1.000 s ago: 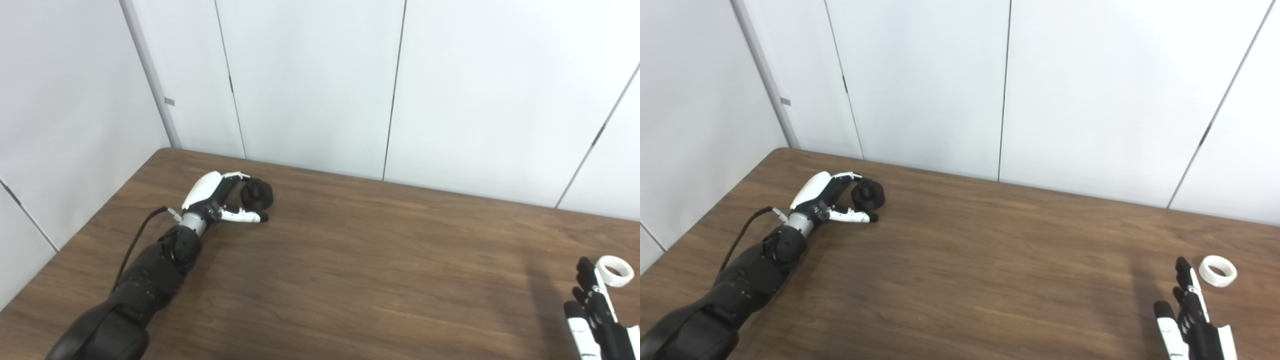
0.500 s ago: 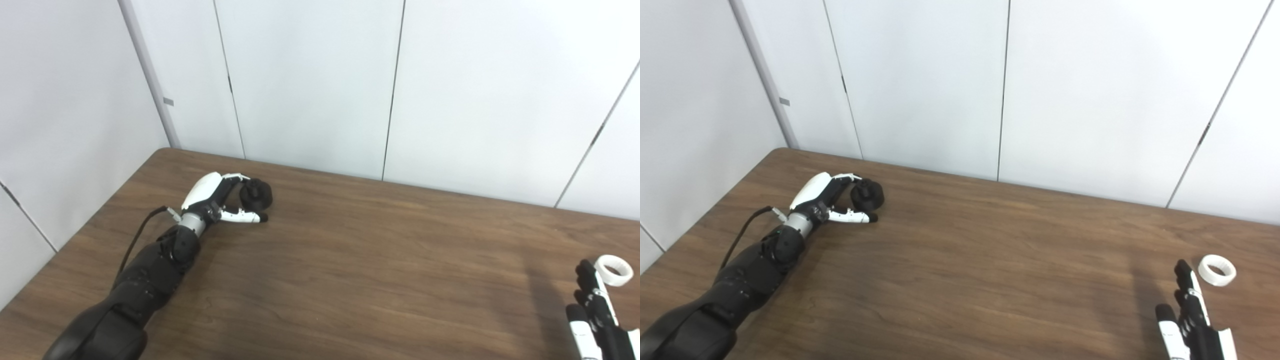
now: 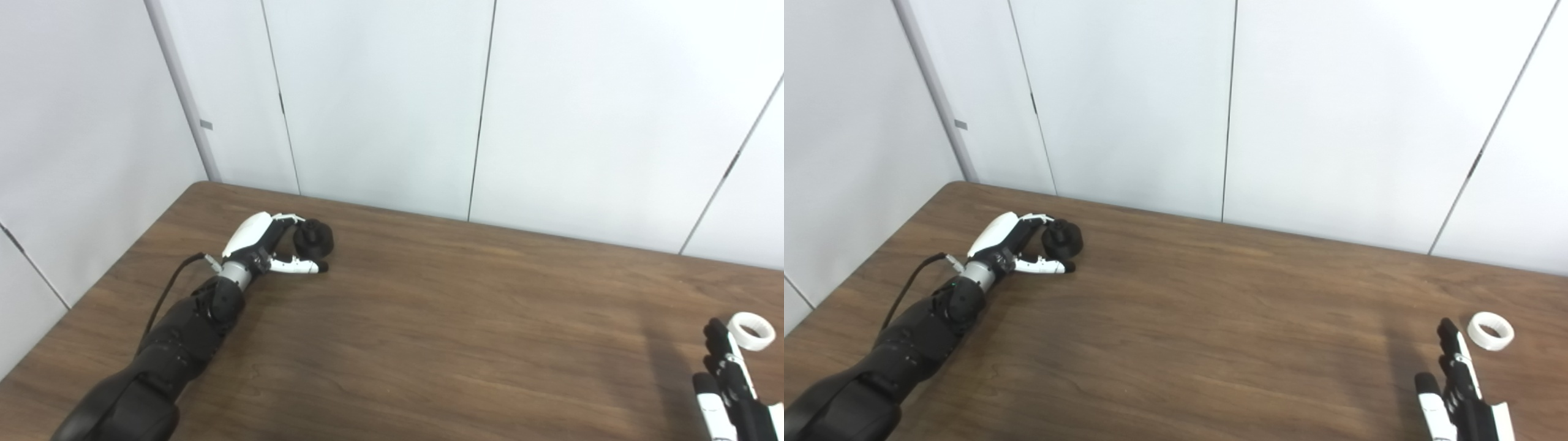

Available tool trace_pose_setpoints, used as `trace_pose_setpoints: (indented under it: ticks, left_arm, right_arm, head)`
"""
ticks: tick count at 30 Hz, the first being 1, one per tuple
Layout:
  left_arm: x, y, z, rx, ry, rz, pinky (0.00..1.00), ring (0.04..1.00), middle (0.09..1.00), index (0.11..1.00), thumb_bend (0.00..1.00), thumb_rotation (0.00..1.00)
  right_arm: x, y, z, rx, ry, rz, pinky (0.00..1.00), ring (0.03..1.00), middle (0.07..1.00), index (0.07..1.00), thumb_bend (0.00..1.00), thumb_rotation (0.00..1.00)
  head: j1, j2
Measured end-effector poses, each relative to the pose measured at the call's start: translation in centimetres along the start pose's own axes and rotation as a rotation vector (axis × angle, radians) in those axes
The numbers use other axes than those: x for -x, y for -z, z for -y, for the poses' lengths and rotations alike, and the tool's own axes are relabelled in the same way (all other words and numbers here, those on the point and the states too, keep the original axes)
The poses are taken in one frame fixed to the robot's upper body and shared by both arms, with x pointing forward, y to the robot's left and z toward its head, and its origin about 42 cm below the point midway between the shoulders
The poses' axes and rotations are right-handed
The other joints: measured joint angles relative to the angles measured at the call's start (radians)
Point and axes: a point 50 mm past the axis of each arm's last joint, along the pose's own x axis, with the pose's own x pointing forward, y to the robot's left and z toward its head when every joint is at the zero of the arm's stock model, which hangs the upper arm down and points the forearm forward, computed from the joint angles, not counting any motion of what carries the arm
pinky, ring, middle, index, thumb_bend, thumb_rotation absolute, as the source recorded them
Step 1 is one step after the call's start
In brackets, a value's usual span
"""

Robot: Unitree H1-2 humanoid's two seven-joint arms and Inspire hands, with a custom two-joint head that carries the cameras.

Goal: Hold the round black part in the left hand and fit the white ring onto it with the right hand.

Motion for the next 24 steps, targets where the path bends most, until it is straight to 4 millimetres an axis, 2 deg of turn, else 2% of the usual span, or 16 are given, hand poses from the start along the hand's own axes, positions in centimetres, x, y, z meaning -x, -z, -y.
trace_pose_setpoints:
  ticks: [3, 5, 6, 7, 9, 11, 24]
  left_arm:
    - [0.00, 0.00, -0.01, 0.000, -0.001, 0.000, 0.96, 0.930, 0.859, 0.701, 0.90, 0.20]
    - [0.01, 0.03, -0.04, 0.000, -0.007, -0.001, 0.95, 0.920, 0.840, 0.613, 0.86, 0.12]
    - [0.02, 0.06, -0.04, -0.003, -0.013, -0.001, 0.95, 0.916, 0.816, 0.550, 0.70, 0.09]
    - [0.02, 0.08, 0.02, -0.010, -0.016, 0.001, 0.96, 0.915, 0.786, 0.509, 0.59, 0.07]
    - [-0.09, -0.02, -0.03, -0.038, -0.031, 0.010, 0.98, 0.918, 0.761, 0.488, 0.54, 0.06]
    - [-0.17, -0.05, -0.24, -0.063, -0.029, 0.016, 0.99, 0.919, 0.751, 0.484, 0.53, 0.05]
    - [0.00, 0.33, -0.41, -0.069, -0.022, 0.039, 0.97, 0.912, 0.744, 0.483, 0.52, 0.05]
  right_arm:
    - [0.00, 0.00, -0.01, -0.002, -0.002, 0.000, 1.00, 1.000, 0.987, 0.968, 0.44, 0.85]
    - [0.00, 0.00, -0.01, -0.011, -0.003, 0.002, 1.00, 1.000, 0.988, 0.970, 0.43, 0.84]
    - [-0.01, 0.00, -0.01, -0.014, -0.004, 0.003, 1.00, 1.000, 0.989, 0.971, 0.43, 0.84]
    - [-0.01, 0.00, -0.02, -0.016, -0.005, 0.003, 1.00, 1.000, 0.990, 0.971, 0.42, 0.84]
    - [0.00, 0.00, -0.02, -0.016, -0.006, 0.003, 1.00, 1.000, 0.987, 0.969, 0.42, 0.84]
    - [-0.01, -0.02, -0.03, -0.015, -0.006, 0.004, 1.00, 1.000, 0.987, 0.967, 0.45, 0.84]
    - [0.01, -0.06, -0.24, -0.022, -0.014, 0.005, 1.00, 1.000, 0.997, 0.983, 0.44, 0.86]
  head:
    - [0.000, 0.000]
    - [0.000, 0.000]
    - [0.000, 0.000]
    - [0.000, 0.002]
    - [0.000, 0.003]
    - [0.000, 0.003]
    - [-0.006, 0.002]
